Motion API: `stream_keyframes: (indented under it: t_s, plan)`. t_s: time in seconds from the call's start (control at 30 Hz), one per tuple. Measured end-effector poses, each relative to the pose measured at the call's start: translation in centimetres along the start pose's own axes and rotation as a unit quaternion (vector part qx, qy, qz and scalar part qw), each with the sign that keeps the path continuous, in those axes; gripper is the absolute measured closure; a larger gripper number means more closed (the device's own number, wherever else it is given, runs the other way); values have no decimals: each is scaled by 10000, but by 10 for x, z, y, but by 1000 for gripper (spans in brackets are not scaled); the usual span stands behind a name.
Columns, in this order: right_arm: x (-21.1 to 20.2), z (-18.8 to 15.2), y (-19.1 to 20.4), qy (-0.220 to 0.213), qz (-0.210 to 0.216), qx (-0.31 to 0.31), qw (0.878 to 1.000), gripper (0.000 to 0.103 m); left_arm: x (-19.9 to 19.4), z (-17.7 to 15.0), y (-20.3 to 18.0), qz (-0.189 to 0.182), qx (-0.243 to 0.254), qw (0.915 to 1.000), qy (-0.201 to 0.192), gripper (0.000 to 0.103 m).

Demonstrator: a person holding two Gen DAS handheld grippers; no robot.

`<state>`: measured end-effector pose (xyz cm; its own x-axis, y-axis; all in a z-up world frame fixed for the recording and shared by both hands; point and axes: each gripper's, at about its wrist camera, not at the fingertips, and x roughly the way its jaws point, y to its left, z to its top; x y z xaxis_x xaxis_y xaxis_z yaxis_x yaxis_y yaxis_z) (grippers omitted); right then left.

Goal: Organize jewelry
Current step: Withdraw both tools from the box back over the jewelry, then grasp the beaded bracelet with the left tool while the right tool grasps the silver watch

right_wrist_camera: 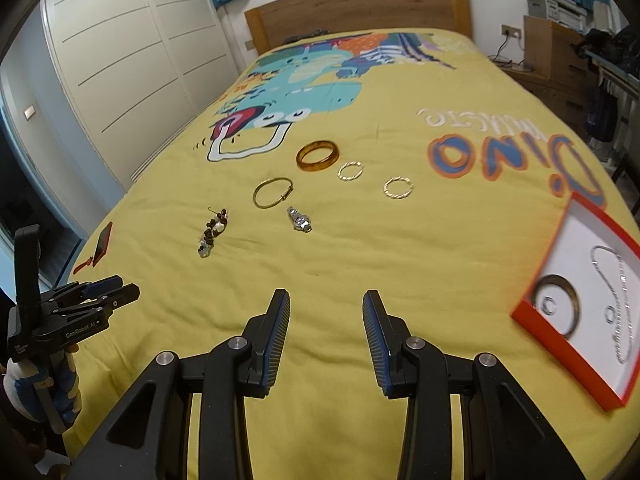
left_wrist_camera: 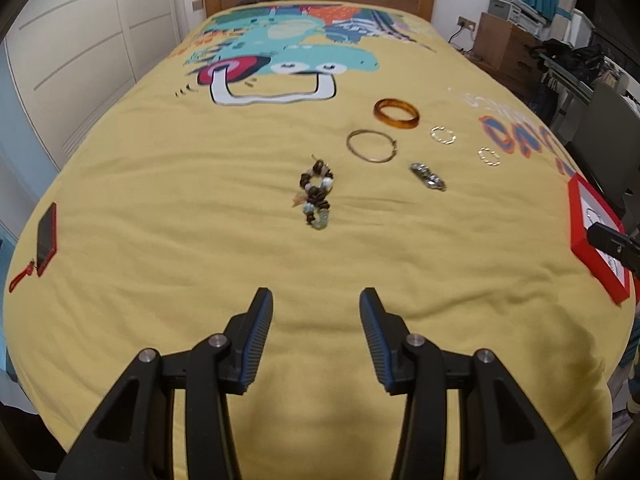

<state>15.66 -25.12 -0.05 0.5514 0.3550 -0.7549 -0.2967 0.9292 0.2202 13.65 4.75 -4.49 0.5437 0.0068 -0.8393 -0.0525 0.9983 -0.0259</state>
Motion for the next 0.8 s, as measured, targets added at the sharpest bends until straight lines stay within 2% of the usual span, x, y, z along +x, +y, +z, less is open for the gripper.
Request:
stream_keyframes:
  t_s: [0.13, 0.17, 0.2, 0.27, 0.37, 0.8]
  plan:
    - [29, 7, -1, 169, 75, -57, 9998, 65, 20, 10, 5, -43, -91, 9999, 70, 60]
    - [36, 9, 0, 220, 86, -72, 9997, 65, 26, 13, 7, -71, -117, 9999, 85, 58]
    - [42, 12, 0, 261, 88, -95, 9996, 65, 32, 17, 8, -89, -139, 9998, 103, 52]
    - [56, 16, 2, 321, 128, -156, 9993, 64, 42, 24, 10, -98, -158, 9997, 125, 49]
    - [78, 21, 3, 407, 229, -167, 9988, 62, 56, 34, 12, -103, -168, 9997, 162, 49]
    - [165, 52, 23, 684, 450, -402, 9958, 62, 121, 78, 13, -81, -70, 9996, 259, 49]
